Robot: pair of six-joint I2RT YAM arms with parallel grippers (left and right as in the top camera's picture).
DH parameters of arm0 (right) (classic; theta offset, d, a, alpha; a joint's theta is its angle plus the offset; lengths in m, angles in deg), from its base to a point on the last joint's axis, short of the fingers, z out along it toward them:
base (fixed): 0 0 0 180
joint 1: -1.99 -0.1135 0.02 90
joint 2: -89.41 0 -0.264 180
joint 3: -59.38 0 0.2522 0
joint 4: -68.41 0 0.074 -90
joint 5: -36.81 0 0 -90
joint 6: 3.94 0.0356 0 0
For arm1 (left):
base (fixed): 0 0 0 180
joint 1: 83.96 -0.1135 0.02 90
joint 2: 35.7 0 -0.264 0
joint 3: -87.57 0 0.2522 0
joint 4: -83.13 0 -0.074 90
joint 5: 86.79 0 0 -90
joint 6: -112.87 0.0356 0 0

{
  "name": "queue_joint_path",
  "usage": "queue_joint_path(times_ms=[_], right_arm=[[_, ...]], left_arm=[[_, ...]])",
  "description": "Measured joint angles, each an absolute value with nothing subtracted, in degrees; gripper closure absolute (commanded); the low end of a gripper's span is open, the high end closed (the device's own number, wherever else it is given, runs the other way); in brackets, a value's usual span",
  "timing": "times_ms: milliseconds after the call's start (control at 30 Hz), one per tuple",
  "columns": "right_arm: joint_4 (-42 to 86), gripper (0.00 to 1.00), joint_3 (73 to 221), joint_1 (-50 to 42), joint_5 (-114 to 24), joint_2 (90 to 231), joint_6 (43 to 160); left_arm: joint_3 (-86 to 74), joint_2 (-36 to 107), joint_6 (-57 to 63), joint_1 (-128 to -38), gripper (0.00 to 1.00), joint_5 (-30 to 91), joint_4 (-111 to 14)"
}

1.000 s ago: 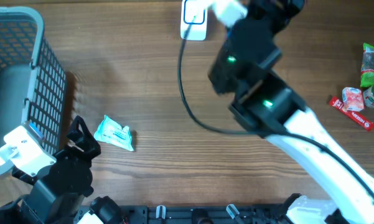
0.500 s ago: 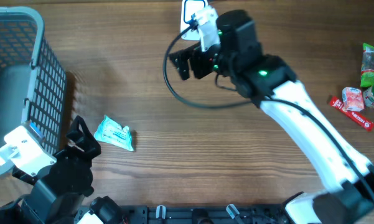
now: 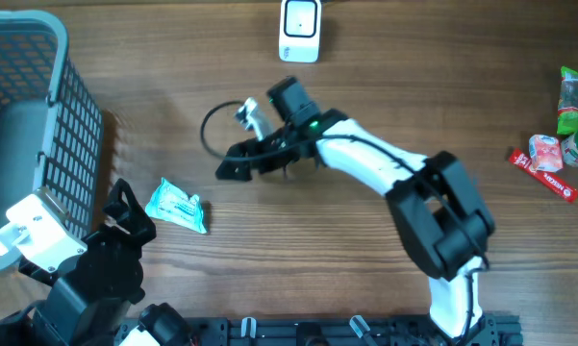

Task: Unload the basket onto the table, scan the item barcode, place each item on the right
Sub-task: 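Reach the right gripper to the light-green tissue pack and grasp it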

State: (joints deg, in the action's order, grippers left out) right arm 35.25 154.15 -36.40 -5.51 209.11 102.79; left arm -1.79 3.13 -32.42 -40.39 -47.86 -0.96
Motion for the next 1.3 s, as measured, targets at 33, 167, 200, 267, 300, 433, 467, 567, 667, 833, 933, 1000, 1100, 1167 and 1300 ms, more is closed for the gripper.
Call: queue_joint_path(times_ms=[33,167,200,267,300,433,467,567,667,833,933,1000,1100,1167,1300], right_arm=[[35.23,0.0,154.15,-37.36,-6.77,209.21,103.05],[35.51,0.0,154.15,-42.04,-11.87,209.24,103.97],[35.86,0.0,154.15,-42.92,-12.61,209.28,104.08],[37.24,0.0,154.15,-44.64,-14.03,209.41,104.67],[38.18,0.0,154.15,-45.36,-14.77,209.48,105.33],[41.48,0.0,154.18,-46.13,-16.41,210.83,108.26],[41.72,0.0,154.15,-46.09,-16.74,211.31,108.87],[42.22,0.0,154.15,-46.06,-17.53,213.52,110.29],[43.86,0.0,154.37,-46.24,-17.22,214.57,110.55],[46.6,0.0,154.68,-47.7,-15.91,215.53,110.73],[46.64,0.0,154.7,-49.3,-15.6,215.62,110.75],[46.86,0.08,154.72,-50.15,-15.39,215.75,110.94],[47.4,0.48,155.2,-52.16,-16.35,216.65,113.24],[47.38,0.79,155.68,-52.47,-17.81,217.5,115.29],[46.14,0.96,155.79,-51.62,-18.18,218.9,120.36]], left_arm=[[-1.79,3.13,-32.4,-40.39,0.0,-47.86,-0.96],[-1.79,3.13,-32.4,-40.39,0.0,-47.86,-0.96],[-1.79,3.13,-32.4,-40.39,0.0,-47.86,-0.94],[-1.79,3.13,-32.4,-40.39,0.0,-47.86,-0.94],[-1.79,3.13,-32.42,-40.39,0.0,-47.86,-0.94],[-1.79,3.13,-32.4,-40.39,0.0,-47.86,-0.94],[-1.79,3.13,-32.4,-40.39,0.0,-47.86,-0.96],[-1.79,3.13,-32.42,-40.39,0.0,-47.86,-0.96],[-1.79,3.13,-32.4,-40.39,0.0,-47.86,-0.94],[-1.79,3.13,-32.4,-40.39,0.0,-47.86,-0.94],[-1.79,3.13,-32.4,-40.39,0.0,-47.86,-0.94],[-1.79,3.13,-32.4,-40.39,0.0,-47.86,-0.94],[-1.79,3.13,-32.4,-40.39,0.0,-47.86,-0.94],[-1.79,3.13,-32.4,-40.39,0.0,-47.86,-0.94],[-1.79,3.13,-32.4,-40.39,0.0,-47.86,-0.91]])
